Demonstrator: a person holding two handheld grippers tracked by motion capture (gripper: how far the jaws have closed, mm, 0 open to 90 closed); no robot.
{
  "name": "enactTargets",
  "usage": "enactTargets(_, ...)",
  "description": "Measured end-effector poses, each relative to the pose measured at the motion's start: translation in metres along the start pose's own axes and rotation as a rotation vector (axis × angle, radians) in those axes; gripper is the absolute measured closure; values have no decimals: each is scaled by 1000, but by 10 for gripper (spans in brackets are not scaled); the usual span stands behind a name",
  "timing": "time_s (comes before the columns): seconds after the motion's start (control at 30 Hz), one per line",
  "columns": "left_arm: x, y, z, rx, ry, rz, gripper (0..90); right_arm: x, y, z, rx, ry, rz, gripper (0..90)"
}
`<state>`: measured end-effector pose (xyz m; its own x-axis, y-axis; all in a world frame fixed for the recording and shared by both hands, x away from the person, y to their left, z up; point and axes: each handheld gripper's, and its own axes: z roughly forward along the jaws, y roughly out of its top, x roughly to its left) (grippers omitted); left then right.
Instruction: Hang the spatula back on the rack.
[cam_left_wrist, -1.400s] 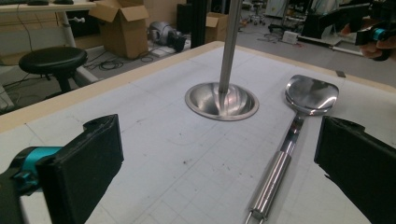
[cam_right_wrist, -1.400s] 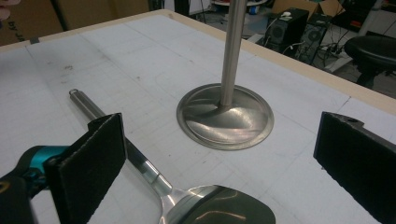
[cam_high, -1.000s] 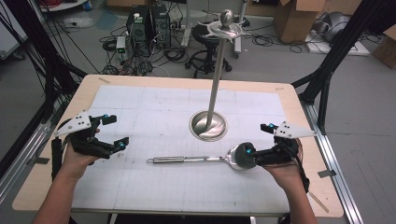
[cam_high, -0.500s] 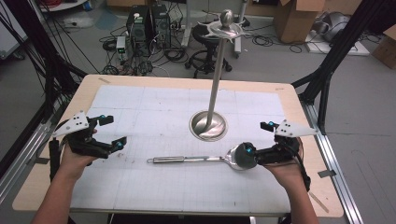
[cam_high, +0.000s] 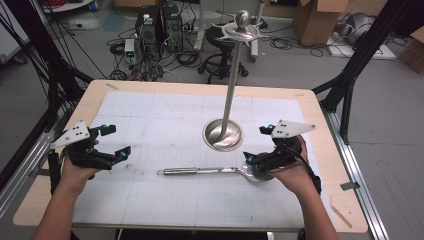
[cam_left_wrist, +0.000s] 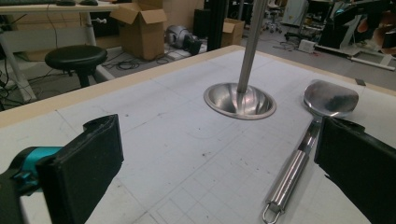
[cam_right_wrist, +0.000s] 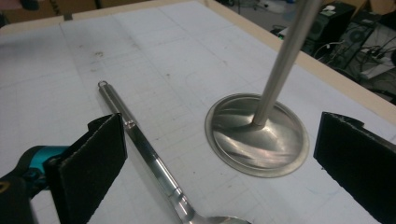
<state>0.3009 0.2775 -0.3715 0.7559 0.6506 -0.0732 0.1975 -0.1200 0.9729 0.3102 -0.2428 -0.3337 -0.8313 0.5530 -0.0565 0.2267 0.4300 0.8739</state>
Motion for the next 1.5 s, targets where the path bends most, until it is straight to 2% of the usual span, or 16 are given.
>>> enactTargets(0.07,0,0,0,-1,3,-2,17,2,5,6,24,15,-8,14)
enactTargets(0.17,0,0,1,0,3,2,17,7,17,21,55,42,-49,14)
enactTargets(0.47,1,0,0,-8,7,-3,17,16,33,49,139,98,-86,14)
enactTargets(0.6,1,0,0,-7,14,-1,17,18,40,60,157,112,-109,14)
enactTargets(0.63,1,1,-1,-7,11,0,17,21,43,65,177,125,-114,14)
enactTargets(0.8,1,1,-1,-9,11,2,17,25,45,75,211,151,-117,14)
enactTargets(1.2,1,0,0,-5,3,2,17,38,45,113,342,215,-176,14)
enactTargets(1.3,1,0,1,-4,2,0,17,42,46,121,368,243,-179,14)
enactTargets(1.33,1,0,1,-4,2,1,17,44,47,125,384,251,-194,32)
enactTargets(1.5,0,0,0,-5,2,3,17,45,46,134,410,273,-208,40)
